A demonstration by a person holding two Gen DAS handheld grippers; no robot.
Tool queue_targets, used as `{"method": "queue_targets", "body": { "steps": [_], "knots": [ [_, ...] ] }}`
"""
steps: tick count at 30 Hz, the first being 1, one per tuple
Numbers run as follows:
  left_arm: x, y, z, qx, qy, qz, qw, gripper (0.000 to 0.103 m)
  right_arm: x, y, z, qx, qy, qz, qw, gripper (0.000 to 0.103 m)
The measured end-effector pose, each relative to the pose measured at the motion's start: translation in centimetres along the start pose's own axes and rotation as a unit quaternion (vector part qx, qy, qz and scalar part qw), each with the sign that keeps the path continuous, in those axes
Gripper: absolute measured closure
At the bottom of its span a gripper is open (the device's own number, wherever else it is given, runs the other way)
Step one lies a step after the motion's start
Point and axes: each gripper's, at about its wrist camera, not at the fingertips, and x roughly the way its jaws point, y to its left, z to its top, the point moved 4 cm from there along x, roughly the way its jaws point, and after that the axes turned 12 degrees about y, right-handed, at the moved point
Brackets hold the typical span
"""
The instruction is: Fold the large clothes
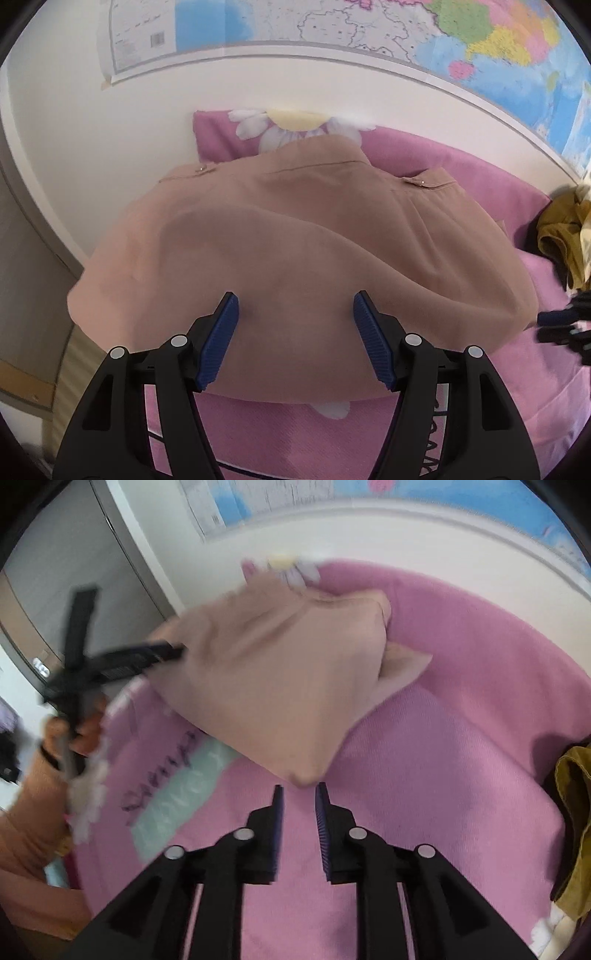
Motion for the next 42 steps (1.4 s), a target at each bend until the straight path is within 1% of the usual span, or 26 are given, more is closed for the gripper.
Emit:
{"method": "queue_targets", "body": {
  "steps": [3, 4, 5, 7, 8, 9, 11, 13, 14, 18, 20, 22, 24, 26, 28, 29, 30, 32, 34, 37, 38, 40, 42],
  "knots": [
    [-0.2, 0.0, 0.1, -0.001, 0.000, 0.000, 1.0000, 0.039, -2.3, 0.7, 0.9, -0.002, -0.056, 0.001, 0.998, 0.082],
    [0.0, -0.1, 0.2, -0.002, 0.003, 0.003, 1.0000, 0.039, -2.6, 1.0, 1.7, -0.001, -0.081, 0.006, 0.997, 0.080],
    [0.1, -0.3, 0.2, -0.003, 0.006, 0.007, 0.9999, 0.039, -2.4, 1.4, 2.4, -0.001, -0.091, 0.014, 0.996, 0.080],
    [0.3, -0.4, 0.1, -0.005, 0.006, 0.015, 0.9999, 0.038, -0.5, 1.9, 3.8, 0.018, -0.092, 0.012, 0.996, 0.077],
    [0.4, -0.4, 0.0, -0.003, 0.005, 0.021, 0.9998, 0.037, 0.8, 2.0, 4.7, 0.018, -0.082, 0.015, 0.996, 0.077],
    [0.6, -0.5, 0.0, -0.002, 0.006, 0.027, 0.9996, 0.036, 1.9, 2.2, 5.0, 0.022, -0.070, 0.012, 0.997, 0.077],
    [0.8, -0.3, 0.0, -0.009, 0.011, 0.025, 0.9996, 0.035, 4.3, 2.3, 5.2, 0.032, -0.051, 0.003, 0.998, 0.075],
    [1.0, -0.1, 0.0, -0.014, 0.010, 0.031, 0.9994, 0.034, 6.6, 3.0, 5.2, 0.030, -0.026, -0.015, 0.999, 0.073],
    [1.0, -0.2, 0.1, -0.014, 0.010, 0.032, 0.9993, 0.034, 7.0, 3.1, 5.1, 0.030, -0.023, -0.017, 0.999, 0.073],
    [0.1, -0.5, 0.0, -0.022, -0.001, 0.036, 0.9991, 0.036, 5.6, 3.2, 4.4, 0.029, -0.040, -0.010, 0.999, 0.073],
    [-1.0, -1.2, -0.4, -0.021, -0.019, 0.040, 0.9988, 0.035, 4.2, 3.1, 4.0, 0.030, -0.056, -0.006, 0.998, 0.073],
    [-2.1, -1.9, -0.7, -0.021, -0.035, 0.050, 0.9979, 0.029, 3.3, 3.1, 3.6, 0.031, -0.068, -0.001, 0.997, 0.073],
    [-3.5, -2.8, -1.2, -0.021, -0.057, 0.055, 0.9967, 0.017, 2.8, 3.5, 3.2, 0.029, -0.082, -0.003, 0.996, 0.071],
    [-4.6, -3.6, -1.6, -0.017, -0.074, 0.061, 0.9953, 0.011, 2.5, 3.9, 2.8, 0.025, -0.089, -0.013, 0.996, 0.065],
    [-5.7, -4.5, -2.2, -0.015, -0.090, 0.071, 0.9933, 0.008, 2.2, 4.5, 2.4, 0.021, -0.096, -0.021, 0.995, 0.062],
    [-6.2, -4.8, -2.4, -0.014, -0.097, 0.075, 0.9924, 0.005, 2.1, 5.0, 2.1, 0.016, -0.097, -0.021, 0.995, 0.060],
    [-6.8, -5.2, -2.7, -0.013, -0.104, 0.081, 0.9912, 0.005, 1.8, 5.4, 1.9, 0.011, -0.101, -0.027, 0.994, 0.057],
    [-7.7, -5.8, -3.5, -0.015, -0.112, 0.092, 0.9893, 0.005, 1.4, 6.2, 1.6, 0.002, -0.116, -0.043, 0.992, 0.041],
    [-8.2, -6.0, -3.9, -0.020, -0.114, 0.096, 0.9886, 0.005, 1.0, 6.6, 1.4, -0.003, -0.131, -0.055, 0.990, 0.034],
    [-9.4, -6.3, -4.9, -0.033, -0.124, 0.105, 0.9861, 0.005, 0.3, 7.2, 0.8, -0.006, -0.142, -0.065, 0.988, 0.026],
    [-9.6, -6.4, -5.1, -0.034, -0.124, 0.103, 0.9863, 0.005, 0.1, 7.4, 0.5, -0.008, -0.146, -0.068, 0.987, 0.023],
    [-9.9, -6.4, -5.6, -0.041, -0.119, 0.106, 0.9864, 0.005, -0.2, 7.7, 0.1, -0.012, -0.151, -0.076, 0.986, 0.020],
    [-10.2, -6.6, -6.2, -0.046, -0.116, 0.115, 0.9855, 0.005, -0.5, 8.1, -0.5, -0.015, -0.154, -0.081, 0.985, 0.020]
  ]
}}
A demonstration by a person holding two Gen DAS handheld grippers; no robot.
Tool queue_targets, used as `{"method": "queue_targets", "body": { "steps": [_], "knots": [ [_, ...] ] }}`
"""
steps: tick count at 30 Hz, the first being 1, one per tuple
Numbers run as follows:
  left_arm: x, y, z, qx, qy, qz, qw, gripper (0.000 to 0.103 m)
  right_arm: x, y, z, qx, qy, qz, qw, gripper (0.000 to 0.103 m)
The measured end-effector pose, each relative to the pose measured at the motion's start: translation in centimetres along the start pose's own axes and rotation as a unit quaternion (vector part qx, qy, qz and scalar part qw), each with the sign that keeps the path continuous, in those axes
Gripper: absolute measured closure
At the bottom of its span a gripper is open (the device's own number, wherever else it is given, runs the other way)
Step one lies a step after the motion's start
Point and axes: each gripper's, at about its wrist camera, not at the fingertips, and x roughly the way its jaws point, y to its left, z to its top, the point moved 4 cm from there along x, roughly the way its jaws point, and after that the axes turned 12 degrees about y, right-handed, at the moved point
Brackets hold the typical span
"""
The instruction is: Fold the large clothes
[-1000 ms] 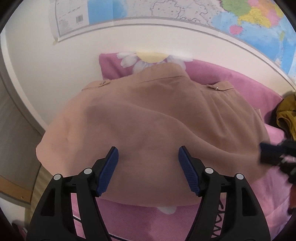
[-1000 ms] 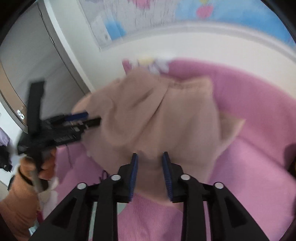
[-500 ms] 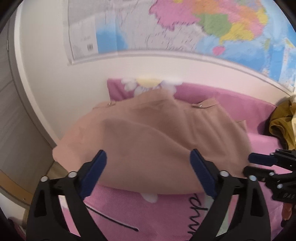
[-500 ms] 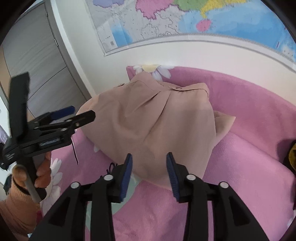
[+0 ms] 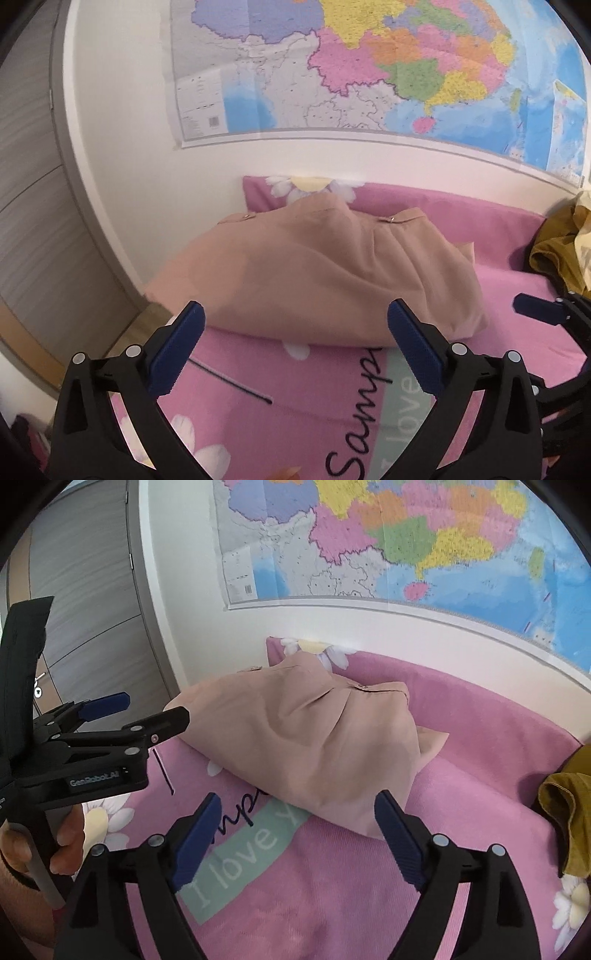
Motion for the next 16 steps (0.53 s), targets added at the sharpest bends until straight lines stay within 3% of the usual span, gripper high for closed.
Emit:
{"method": "queue_targets", "body": {
  "steps": [9, 16],
  "knots": [
    [-2.0, -0.4, -2.5, -0.023, 0.002, 0.007, 0.9997, 0.005, -2.1, 0.1, -2.2, 0.010, -0.010, -0.019, 1.000, 0.018],
    [-2.7, -1.8, -4.1, -0.023, 0.015, -0.001, 0.9996, 0.005, -3.3, -0.2, -3.8, 0.025, -0.017, -0.025, 0.999, 0.008]
  ]
}}
